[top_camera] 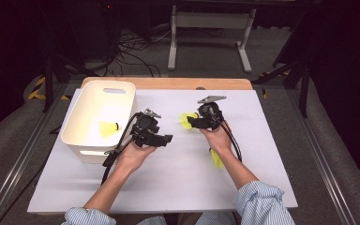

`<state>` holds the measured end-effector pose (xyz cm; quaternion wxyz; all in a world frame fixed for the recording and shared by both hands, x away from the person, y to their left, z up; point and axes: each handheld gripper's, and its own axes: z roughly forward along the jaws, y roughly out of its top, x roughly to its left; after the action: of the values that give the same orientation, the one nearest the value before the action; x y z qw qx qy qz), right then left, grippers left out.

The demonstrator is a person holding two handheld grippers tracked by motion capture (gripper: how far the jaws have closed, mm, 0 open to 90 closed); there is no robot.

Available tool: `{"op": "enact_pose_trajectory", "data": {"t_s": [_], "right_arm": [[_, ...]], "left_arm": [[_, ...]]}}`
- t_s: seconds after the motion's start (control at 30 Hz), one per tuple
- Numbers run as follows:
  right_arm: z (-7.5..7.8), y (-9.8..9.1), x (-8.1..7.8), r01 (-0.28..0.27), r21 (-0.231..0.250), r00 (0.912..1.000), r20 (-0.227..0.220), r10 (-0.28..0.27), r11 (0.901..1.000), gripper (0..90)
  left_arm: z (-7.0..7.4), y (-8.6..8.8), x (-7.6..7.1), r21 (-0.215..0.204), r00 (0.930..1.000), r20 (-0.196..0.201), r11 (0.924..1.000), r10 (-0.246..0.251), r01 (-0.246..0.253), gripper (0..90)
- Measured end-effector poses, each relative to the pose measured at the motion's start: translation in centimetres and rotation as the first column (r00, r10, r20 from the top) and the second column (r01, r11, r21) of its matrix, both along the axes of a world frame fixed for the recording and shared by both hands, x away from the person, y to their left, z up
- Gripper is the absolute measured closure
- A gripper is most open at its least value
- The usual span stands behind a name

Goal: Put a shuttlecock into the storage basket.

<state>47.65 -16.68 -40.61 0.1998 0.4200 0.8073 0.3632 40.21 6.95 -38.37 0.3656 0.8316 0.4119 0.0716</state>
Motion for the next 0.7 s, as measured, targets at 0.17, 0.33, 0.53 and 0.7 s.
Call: {"op": "enact_pose_trajectory", "data": {"t_s": [0.17, 0.33, 0.53, 0.7], "right_arm": [[0.1, 0.8, 0.5, 0.006, -0.031, 1.0000, -0.003, -0.006, 0.9995, 45.1], [-0.3, 1.4, 1.0, 0.013, -0.059, 0.9999, -0.004, -0.013, 0.9982, 48.8], [-1.0, 1.6, 1.3, 0.023, -0.090, 0.9995, -0.021, -0.025, 0.9957, 55.2], [-1.2, 1.5, 1.5, 0.028, -0.111, 0.9989, -0.035, -0.032, 0.9935, 62.7]], "left_arm": [[-0.2, 0.2, 0.0, -0.002, 1.0000, -0.002, 1.0000, 0.004, -0.004, 36.0], [-0.3, 0.4, -0.1, 0.001, 1.0000, -0.006, 1.0000, 0.006, -0.006, 35.8], [-0.5, 0.4, -0.2, 0.001, 0.9999, -0.013, 1.0000, 0.008, -0.008, 35.7], [-0.6, 0.2, -0.3, 0.002, 0.9999, -0.012, 1.0000, 0.008, -0.008, 35.7]]}}
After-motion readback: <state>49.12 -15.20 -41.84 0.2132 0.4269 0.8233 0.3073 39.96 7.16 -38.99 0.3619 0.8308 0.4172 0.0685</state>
